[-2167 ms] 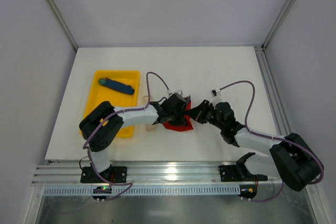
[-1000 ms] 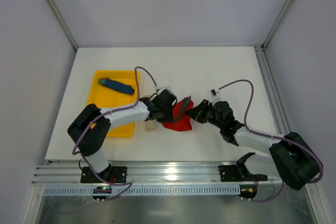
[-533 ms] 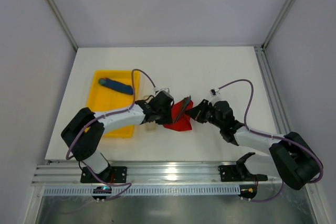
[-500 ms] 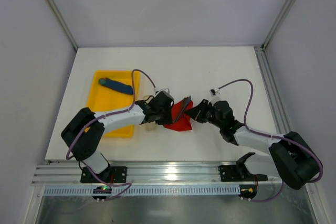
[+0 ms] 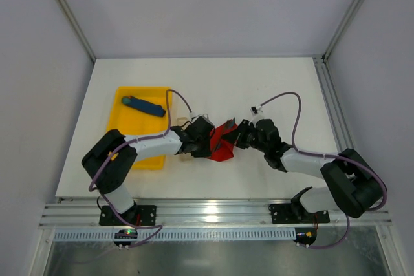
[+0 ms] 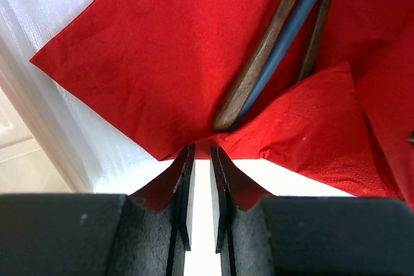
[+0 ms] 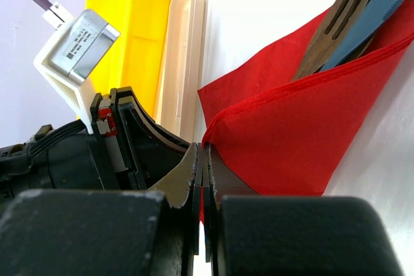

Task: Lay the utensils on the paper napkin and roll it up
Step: Roll the napkin at the center of the board.

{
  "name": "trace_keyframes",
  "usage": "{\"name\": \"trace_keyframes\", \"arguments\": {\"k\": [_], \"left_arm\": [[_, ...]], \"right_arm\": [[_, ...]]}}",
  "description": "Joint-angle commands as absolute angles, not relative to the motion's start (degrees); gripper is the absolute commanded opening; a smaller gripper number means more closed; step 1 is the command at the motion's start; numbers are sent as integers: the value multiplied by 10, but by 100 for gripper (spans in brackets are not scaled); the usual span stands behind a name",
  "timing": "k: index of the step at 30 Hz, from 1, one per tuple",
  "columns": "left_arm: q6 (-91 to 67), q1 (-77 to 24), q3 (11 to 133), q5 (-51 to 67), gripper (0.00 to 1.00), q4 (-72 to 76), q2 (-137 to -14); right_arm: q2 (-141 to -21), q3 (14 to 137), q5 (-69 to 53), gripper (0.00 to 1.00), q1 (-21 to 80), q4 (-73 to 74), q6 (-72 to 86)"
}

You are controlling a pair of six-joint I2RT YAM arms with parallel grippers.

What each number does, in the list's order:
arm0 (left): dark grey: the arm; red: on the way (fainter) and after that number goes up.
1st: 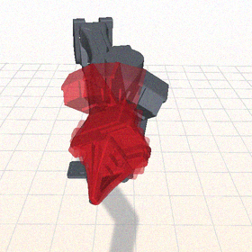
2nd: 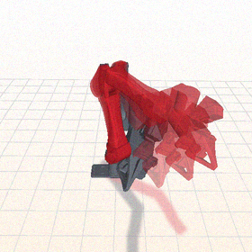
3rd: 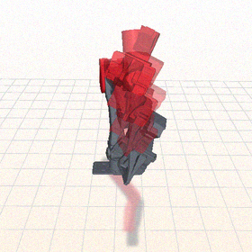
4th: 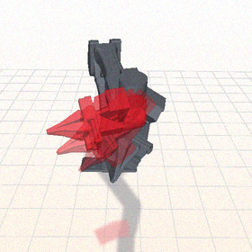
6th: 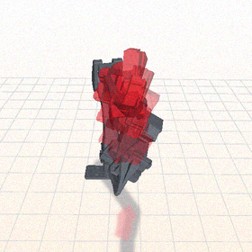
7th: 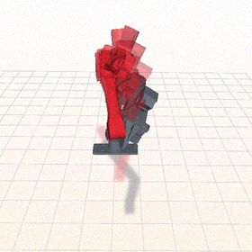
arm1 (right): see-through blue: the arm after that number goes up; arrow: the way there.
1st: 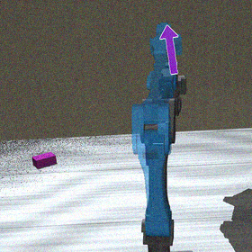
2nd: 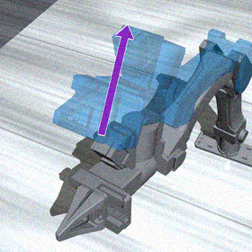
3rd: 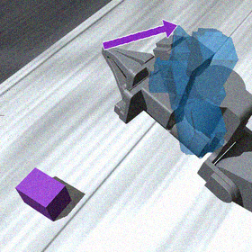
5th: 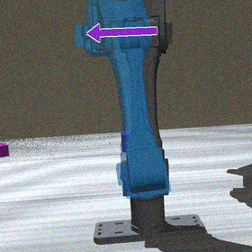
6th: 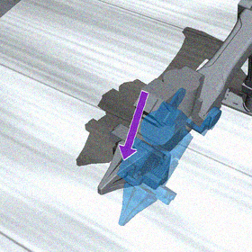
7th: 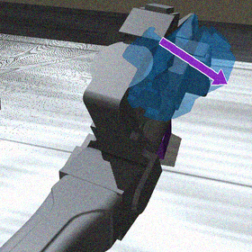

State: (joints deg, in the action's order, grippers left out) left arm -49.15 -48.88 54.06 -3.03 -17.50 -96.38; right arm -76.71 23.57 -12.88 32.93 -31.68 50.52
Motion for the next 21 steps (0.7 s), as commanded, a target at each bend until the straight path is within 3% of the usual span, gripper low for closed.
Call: {"name": "trace_keyframes", "arguments": {"k": [1, 21], "left_arm": [[-495, -489, 539, -45, 19, -156, -967], [-491, -488, 540, -55, 20, -171, -955]], "right_arm": [[-786, 268, -131, 4, 341, -352, 487], [-930, 340, -124, 4, 388, -370, 465]]}}
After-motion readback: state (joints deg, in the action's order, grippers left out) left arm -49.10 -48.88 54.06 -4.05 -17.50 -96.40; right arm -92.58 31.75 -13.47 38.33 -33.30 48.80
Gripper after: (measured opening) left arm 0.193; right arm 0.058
